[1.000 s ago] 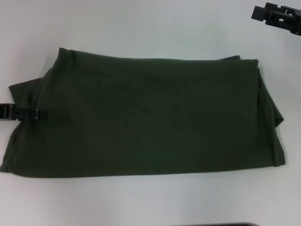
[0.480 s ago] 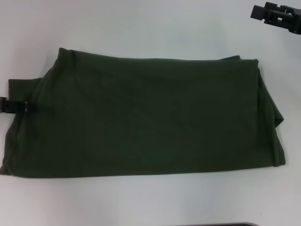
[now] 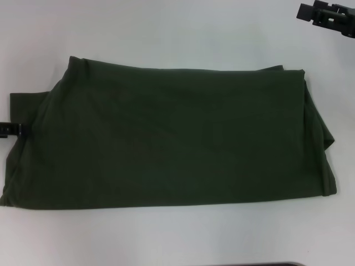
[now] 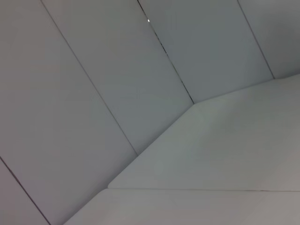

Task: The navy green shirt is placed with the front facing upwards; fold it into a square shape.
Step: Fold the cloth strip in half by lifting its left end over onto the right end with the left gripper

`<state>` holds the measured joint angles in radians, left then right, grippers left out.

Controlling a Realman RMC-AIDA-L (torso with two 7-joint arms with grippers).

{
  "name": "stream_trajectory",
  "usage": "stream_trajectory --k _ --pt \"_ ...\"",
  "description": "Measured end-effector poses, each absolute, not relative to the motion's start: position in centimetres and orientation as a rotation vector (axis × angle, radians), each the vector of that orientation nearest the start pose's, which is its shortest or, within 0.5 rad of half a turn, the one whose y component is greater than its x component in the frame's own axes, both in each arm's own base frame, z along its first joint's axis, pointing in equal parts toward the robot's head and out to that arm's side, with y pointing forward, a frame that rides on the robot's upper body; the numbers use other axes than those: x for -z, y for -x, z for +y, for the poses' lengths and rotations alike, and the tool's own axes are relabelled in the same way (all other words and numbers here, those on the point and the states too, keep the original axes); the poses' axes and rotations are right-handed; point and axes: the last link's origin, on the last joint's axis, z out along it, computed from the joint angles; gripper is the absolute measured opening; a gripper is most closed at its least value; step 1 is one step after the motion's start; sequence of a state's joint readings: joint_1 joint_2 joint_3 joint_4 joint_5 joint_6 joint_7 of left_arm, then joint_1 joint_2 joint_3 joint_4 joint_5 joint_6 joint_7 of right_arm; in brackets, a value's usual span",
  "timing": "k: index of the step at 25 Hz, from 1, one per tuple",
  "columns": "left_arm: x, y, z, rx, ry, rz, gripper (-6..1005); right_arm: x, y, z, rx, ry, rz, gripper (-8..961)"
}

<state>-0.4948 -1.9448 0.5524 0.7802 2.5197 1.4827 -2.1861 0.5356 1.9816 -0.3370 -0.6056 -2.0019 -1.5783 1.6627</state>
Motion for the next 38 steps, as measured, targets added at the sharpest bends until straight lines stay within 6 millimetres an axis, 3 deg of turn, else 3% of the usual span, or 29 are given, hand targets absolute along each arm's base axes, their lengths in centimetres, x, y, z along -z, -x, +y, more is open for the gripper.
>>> stream_trajectory --k 38 --pt "-5.4 33.4 32.9 0.045 2.347 -1.650 668 -8.3 -29.9 34.7 -0.954 2.297 1.063 911"
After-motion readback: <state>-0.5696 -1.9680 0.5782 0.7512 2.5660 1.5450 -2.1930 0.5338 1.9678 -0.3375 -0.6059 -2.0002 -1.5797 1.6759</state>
